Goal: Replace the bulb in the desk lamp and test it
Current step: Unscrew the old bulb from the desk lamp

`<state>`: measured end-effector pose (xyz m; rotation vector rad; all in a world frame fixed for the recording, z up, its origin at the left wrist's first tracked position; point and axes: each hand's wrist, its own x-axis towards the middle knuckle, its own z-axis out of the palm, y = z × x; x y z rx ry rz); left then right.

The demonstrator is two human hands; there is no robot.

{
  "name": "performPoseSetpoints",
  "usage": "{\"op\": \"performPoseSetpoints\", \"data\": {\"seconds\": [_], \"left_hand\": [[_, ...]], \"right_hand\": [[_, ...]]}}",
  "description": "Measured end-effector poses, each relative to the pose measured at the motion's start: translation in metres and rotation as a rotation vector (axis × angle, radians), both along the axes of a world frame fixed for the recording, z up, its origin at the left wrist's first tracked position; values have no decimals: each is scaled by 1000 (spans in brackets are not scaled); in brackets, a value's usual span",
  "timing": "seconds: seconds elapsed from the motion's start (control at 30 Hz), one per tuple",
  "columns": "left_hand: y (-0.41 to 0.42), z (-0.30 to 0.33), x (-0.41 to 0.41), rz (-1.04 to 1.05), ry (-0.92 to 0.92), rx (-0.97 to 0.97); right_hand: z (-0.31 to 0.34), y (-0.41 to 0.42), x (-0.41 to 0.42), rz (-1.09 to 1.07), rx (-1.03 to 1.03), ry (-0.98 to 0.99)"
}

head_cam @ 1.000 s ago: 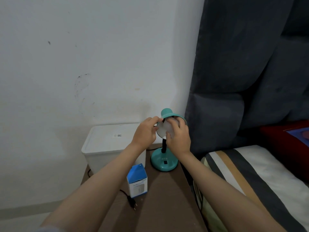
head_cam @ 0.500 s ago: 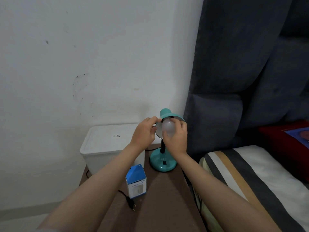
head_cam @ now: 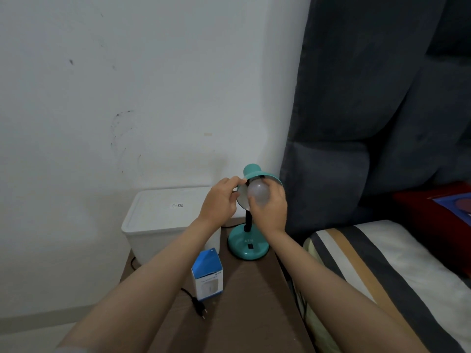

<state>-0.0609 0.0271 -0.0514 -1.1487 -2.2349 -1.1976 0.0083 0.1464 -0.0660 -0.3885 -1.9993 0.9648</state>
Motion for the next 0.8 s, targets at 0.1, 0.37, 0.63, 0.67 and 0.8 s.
{"op": "performPoseSetpoints", "data": {"seconds": [0.1, 0.37, 0.63, 0.67, 0.8], "left_hand": [[1, 0, 0, -1, 0, 3], [2, 0, 2, 2, 2, -6], [3, 1, 2, 6, -16, 3], [3, 1, 2, 6, -17, 5], [2, 0, 2, 3, -18, 5]], "right_hand": [[0, 5, 1, -24, 104, -35], [-3, -10, 1, -24, -162, 20], [0, -6, 0, 13, -25, 48], [-1, -4, 0, 9, 25, 29], [-1, -1, 1, -14, 198, -38]]}}
